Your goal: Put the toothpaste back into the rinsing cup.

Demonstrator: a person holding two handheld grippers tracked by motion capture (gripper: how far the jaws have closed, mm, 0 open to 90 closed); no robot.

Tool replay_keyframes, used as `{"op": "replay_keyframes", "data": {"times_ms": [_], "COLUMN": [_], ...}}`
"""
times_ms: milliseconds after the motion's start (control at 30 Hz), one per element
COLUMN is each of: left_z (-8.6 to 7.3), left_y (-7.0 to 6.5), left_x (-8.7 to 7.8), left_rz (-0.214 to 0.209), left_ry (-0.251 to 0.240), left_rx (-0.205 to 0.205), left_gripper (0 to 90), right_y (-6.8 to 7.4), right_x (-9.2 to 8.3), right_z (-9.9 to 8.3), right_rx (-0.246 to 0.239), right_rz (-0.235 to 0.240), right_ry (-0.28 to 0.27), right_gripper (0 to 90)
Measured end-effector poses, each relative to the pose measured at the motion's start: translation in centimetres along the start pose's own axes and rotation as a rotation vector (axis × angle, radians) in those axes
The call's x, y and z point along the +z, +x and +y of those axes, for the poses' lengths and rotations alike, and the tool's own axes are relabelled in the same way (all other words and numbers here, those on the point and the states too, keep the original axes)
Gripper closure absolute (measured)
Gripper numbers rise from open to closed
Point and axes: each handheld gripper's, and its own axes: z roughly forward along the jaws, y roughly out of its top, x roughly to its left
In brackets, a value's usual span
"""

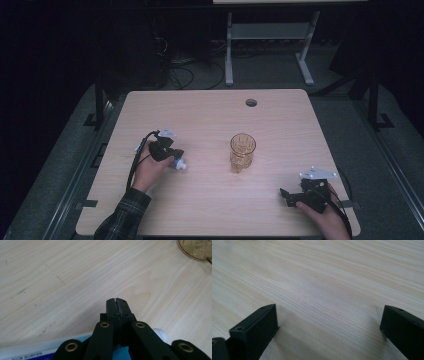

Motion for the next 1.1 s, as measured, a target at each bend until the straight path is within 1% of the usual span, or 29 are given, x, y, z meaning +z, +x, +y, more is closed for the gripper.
{"op": "replay_keyframes", "data": {"times_ms": [167,267,367,433,600,633,700,733,900,933,1100], "left_z": [-0.8,-1.2,-1.6,-2.0,-2.7,-3.0,-3.2,-3.4,-4.4,-4.6,-5.3], "left_y": [-0.4,-0.5,-0.6,-0.8,-0.9,-1.0,-1.0,-1.1,-1.2,-1.3,-1.4], "left_x": [-0.6,-1.1,-1.4,-1.8,-2.5,-2.7,-2.9,-3.0,-3.9,-4.0,-4.7], "left_rz": [-0.004,-0.016,-0.017,-0.020,-0.022,-0.020,-0.022,-0.021,-0.022,-0.024,-0.023], "left_ry": [0.006,-0.004,-0.007,-0.012,-0.011,-0.013,-0.013,-0.015,-0.009,-0.013,-0.009], "left_rx": [0.002,-0.005,-0.005,-0.015,-0.016,-0.020,-0.020,-0.026,-0.026,-0.035,-0.036], "left_gripper": [90.0,90.0,90.0,90.0,90.0,90.0,90.0,90.0,90.0,90.0,90.0], "right_y": [0.0,0.0,0.0,0.0,0.0,0.0,0.0,0.0,0.0,0.0,0.0], "right_x": [0.0,0.0,0.0,0.0,0.0,0.0,0.0,0.0,0.0,0.0,0.0], "right_z": [0.0,0.0,0.0,0.0,0.0,0.0,0.0,0.0,0.0,0.0,0.0], "right_rx": [0.000,0.000,0.000,-0.001,0.000,0.000,0.000,0.000,0.000,0.000,0.000], "right_rz": [0.000,0.000,0.000,0.000,0.000,0.000,0.000,0.000,0.000,0.000,0.000], "right_ry": [0.000,0.000,0.000,0.000,0.000,0.000,0.000,0.000,0.000,0.000,0.000], "right_gripper": [0.7,0.7,0.7,0.7,0.7,0.7,0.7,0.7,0.7,0.7,0.7]}}
